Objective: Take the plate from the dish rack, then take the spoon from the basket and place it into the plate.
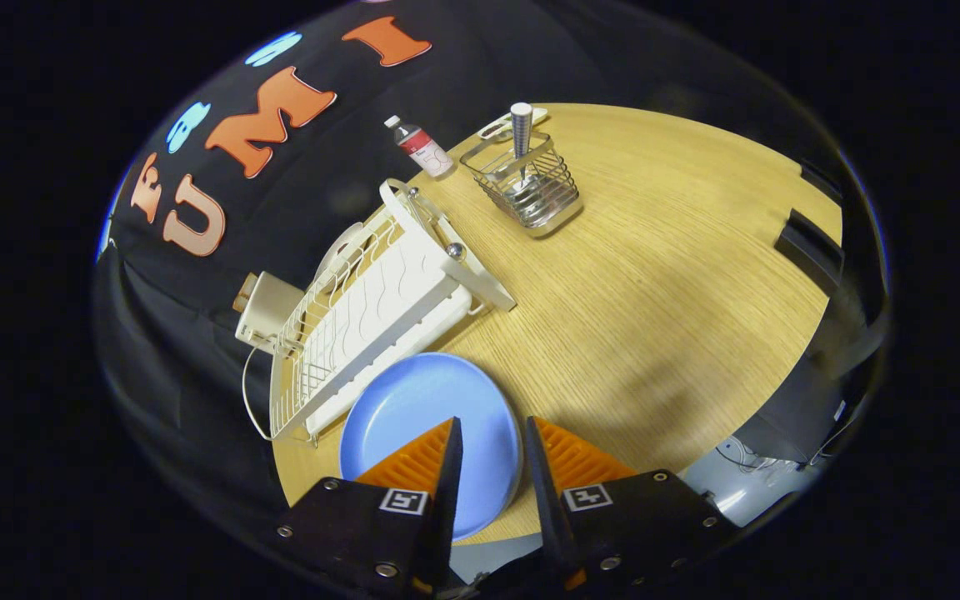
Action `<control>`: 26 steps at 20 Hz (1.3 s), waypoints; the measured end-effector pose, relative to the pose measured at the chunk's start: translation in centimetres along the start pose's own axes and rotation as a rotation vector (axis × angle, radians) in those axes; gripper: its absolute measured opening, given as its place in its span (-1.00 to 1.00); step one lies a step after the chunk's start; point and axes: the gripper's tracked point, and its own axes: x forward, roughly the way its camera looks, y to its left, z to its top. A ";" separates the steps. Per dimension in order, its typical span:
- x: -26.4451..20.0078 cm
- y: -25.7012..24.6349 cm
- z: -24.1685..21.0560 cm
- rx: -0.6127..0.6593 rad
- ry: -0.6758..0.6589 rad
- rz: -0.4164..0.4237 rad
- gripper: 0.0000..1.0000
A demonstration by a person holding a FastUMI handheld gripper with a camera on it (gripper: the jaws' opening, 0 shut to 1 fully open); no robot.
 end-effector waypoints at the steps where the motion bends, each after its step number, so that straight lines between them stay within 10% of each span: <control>1: -0.3 -0.3 0.7 -0.019 -0.011 -0.011 0.06; 9: -1.7 -0.8 7.8 -0.162 -0.100 -0.080 0.94; 26: 1.1 -0.1 20.9 -0.581 -0.375 -0.100 0.97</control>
